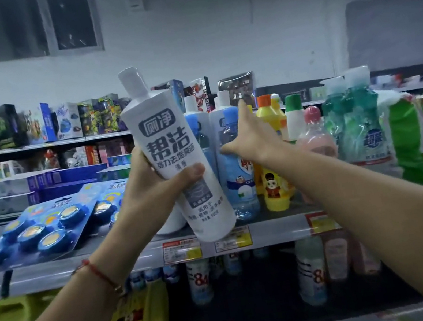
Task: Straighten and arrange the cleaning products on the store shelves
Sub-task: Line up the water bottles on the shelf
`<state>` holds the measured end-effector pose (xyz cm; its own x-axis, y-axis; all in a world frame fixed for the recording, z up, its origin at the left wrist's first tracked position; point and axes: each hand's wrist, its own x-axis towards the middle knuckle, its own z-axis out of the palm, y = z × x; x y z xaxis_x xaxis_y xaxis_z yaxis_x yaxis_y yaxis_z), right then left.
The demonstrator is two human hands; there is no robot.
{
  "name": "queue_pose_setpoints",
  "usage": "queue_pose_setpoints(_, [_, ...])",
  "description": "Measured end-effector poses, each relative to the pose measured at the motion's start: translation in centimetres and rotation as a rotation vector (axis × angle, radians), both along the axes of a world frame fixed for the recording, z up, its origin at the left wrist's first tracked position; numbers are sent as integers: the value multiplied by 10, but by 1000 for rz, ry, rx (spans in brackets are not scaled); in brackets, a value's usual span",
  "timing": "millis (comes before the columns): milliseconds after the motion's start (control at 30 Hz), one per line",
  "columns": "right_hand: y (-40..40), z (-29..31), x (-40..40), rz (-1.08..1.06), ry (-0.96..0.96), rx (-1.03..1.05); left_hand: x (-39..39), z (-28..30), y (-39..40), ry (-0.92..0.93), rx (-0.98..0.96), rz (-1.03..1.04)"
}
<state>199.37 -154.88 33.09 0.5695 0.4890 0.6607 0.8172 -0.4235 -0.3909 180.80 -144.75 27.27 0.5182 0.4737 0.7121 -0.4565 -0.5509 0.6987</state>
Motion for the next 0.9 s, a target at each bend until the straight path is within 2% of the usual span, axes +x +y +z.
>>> queue_pose_setpoints(167, [-24,-7,-6,-12,-204,3,6,-1,10,-33,16,-14])
queue_pose_setpoints(233, [-32,-15,-11,50,-283,33,7,0,13,-34,24,-10])
queue_pose_setpoints(333, [-39,-26,-15,254,-217,132,11,1,16,-37,10,-6])
queue_pose_setpoints(400, [-49,-29,-13,313,-194,204,17,1,15,-51,-10,-23])
queue_pose_setpoints(633, [-114,-5,-20,359,-134,626,46,4,1,0,6,-6])
queue_pose_setpoints(800, [-146,0,-25,440,-67,641,83,9,-21,22,105,-8])
queue_pose_setpoints(900, [-159,-12,-25,462,-35,589,108,1,-22,34,99,-19])
